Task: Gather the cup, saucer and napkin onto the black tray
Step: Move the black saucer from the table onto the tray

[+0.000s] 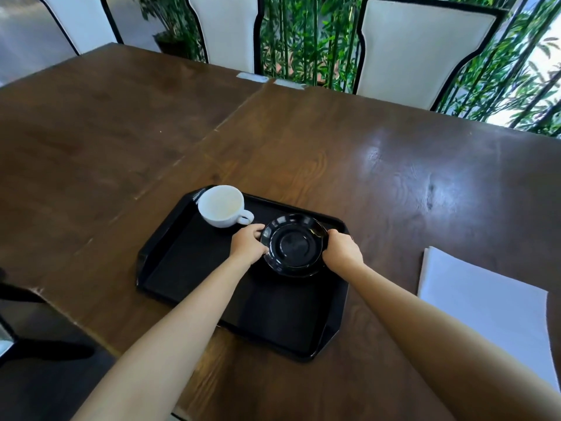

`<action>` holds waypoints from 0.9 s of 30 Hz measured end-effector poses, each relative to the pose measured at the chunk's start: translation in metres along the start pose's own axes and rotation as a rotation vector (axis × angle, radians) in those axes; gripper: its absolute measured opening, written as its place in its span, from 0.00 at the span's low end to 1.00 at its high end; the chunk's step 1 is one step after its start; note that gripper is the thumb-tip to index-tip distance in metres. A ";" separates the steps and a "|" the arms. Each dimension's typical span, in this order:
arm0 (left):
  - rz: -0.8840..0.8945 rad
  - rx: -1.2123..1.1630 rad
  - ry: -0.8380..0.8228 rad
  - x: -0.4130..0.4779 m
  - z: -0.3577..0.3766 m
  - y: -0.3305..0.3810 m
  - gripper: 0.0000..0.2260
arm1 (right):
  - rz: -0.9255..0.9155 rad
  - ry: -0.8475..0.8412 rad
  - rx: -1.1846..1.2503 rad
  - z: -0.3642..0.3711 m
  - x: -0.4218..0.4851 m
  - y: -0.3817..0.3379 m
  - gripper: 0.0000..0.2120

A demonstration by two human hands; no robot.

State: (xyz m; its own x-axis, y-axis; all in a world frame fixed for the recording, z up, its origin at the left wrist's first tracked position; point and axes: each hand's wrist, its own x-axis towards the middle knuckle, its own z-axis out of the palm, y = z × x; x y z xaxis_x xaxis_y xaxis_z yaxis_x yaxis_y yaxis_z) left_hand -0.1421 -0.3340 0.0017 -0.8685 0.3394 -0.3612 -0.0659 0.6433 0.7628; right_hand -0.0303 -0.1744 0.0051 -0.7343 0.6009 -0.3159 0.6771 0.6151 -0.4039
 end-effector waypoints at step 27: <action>0.423 0.377 -0.169 -0.062 0.001 0.074 0.16 | -0.034 0.006 0.080 -0.069 -0.023 0.073 0.23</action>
State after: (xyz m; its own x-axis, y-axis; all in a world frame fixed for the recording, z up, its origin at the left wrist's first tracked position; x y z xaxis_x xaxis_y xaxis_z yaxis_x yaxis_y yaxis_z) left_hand -0.0928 -0.3065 0.0799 -0.6892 0.7040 -0.1714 0.4748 0.6175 0.6271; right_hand 0.0391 -0.1082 0.0424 -0.7562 0.5838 -0.2956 0.6457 0.5927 -0.4814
